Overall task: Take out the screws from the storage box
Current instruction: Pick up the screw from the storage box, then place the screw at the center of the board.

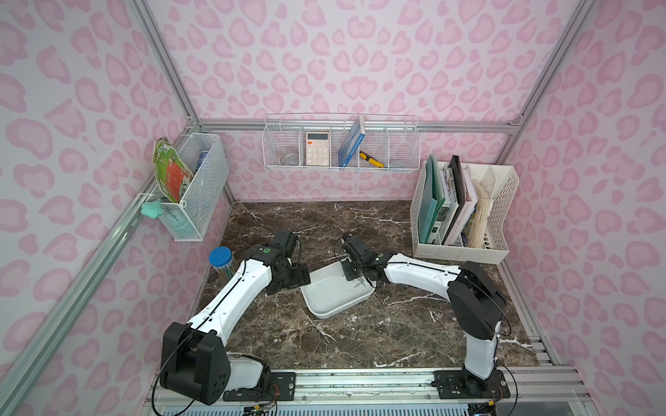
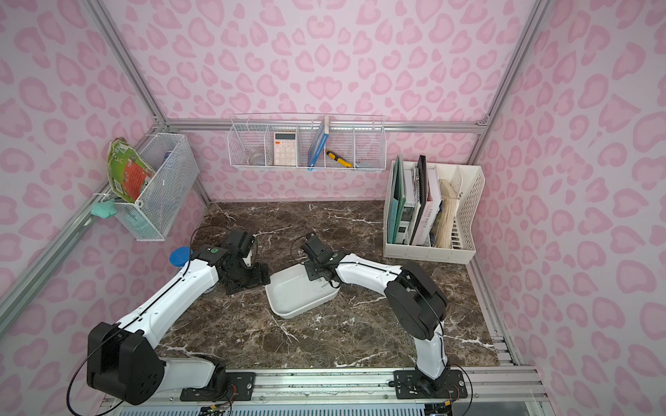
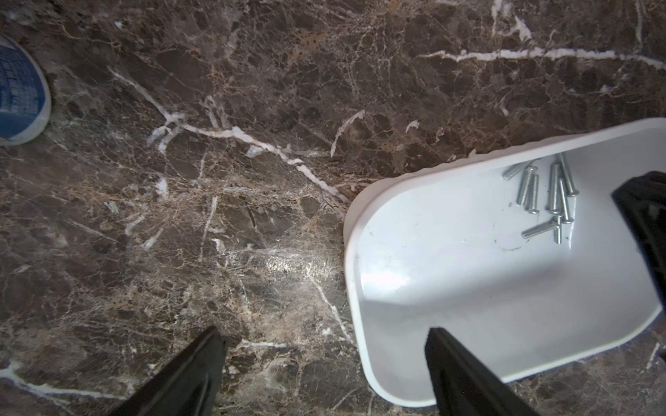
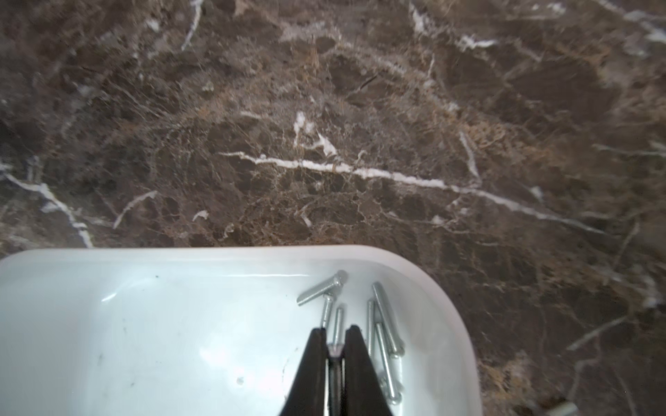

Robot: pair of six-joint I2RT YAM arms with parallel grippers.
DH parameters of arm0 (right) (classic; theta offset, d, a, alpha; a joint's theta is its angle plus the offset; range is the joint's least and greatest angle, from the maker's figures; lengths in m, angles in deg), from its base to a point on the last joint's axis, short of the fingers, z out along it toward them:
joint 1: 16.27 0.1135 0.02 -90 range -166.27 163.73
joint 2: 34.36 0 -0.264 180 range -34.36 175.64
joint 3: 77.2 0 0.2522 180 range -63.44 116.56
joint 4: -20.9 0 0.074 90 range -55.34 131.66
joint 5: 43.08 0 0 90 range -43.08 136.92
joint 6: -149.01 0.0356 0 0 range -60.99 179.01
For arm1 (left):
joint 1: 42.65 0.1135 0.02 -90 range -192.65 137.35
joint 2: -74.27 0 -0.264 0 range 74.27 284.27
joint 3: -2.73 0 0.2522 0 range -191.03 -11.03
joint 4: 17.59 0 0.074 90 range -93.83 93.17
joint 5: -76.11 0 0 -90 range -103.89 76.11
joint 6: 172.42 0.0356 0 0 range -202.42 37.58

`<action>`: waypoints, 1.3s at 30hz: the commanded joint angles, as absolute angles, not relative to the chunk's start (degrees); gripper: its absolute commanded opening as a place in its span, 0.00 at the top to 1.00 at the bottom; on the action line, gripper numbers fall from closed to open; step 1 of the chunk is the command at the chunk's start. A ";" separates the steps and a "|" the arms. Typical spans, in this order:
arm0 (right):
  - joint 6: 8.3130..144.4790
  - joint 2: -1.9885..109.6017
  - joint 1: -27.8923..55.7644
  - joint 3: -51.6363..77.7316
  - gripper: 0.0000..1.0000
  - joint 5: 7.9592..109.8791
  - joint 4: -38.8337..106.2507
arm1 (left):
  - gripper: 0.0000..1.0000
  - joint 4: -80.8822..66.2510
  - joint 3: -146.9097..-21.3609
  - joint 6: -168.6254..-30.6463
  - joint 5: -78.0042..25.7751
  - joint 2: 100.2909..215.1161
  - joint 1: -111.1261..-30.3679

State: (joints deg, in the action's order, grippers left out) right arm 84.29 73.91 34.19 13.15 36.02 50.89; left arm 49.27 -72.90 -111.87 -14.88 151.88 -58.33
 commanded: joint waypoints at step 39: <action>86.23 63.47 17.72 -13.63 0.86 41.20 41.35 | 0.08 50.57 -73.61 -111.07 -15.99 153.99 -58.30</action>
State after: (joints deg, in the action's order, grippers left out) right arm 85.75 63.35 17.64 -13.38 41.62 41.91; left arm 49.46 -73.20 -111.58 -15.99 153.82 -58.33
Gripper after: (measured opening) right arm 0.144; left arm 0.917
